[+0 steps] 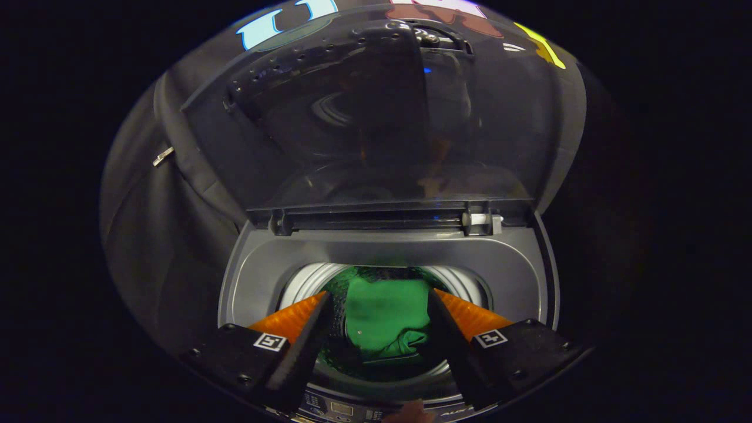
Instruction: Put the clothes into the washing machine and then close the washing machine lid.
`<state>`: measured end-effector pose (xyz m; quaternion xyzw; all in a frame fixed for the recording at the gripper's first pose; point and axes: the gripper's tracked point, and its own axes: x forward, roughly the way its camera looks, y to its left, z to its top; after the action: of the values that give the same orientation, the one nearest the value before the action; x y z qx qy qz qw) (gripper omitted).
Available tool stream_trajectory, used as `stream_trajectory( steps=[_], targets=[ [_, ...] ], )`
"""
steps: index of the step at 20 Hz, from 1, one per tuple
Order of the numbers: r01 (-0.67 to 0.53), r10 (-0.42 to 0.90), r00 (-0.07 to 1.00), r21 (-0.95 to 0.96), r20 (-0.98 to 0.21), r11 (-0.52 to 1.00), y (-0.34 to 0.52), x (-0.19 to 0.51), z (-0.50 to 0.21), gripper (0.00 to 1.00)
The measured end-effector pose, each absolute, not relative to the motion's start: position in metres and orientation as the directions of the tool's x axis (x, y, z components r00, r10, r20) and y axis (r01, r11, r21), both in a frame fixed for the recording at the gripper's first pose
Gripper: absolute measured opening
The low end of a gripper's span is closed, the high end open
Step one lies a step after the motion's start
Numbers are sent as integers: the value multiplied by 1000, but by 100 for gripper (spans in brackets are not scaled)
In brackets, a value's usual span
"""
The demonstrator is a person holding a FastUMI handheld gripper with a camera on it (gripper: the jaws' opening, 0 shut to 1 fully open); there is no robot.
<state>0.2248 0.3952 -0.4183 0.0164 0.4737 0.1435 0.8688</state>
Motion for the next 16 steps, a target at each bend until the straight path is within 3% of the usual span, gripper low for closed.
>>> stream_trajectory(
  steps=[6, 16],
  targets=[
    [-246, 271, 594, 150, -757, 958, 387, 234, -393, 99],
    [-241, 306, 798, 191, -519, 952, 372, 252, -277, 99]
  ],
)
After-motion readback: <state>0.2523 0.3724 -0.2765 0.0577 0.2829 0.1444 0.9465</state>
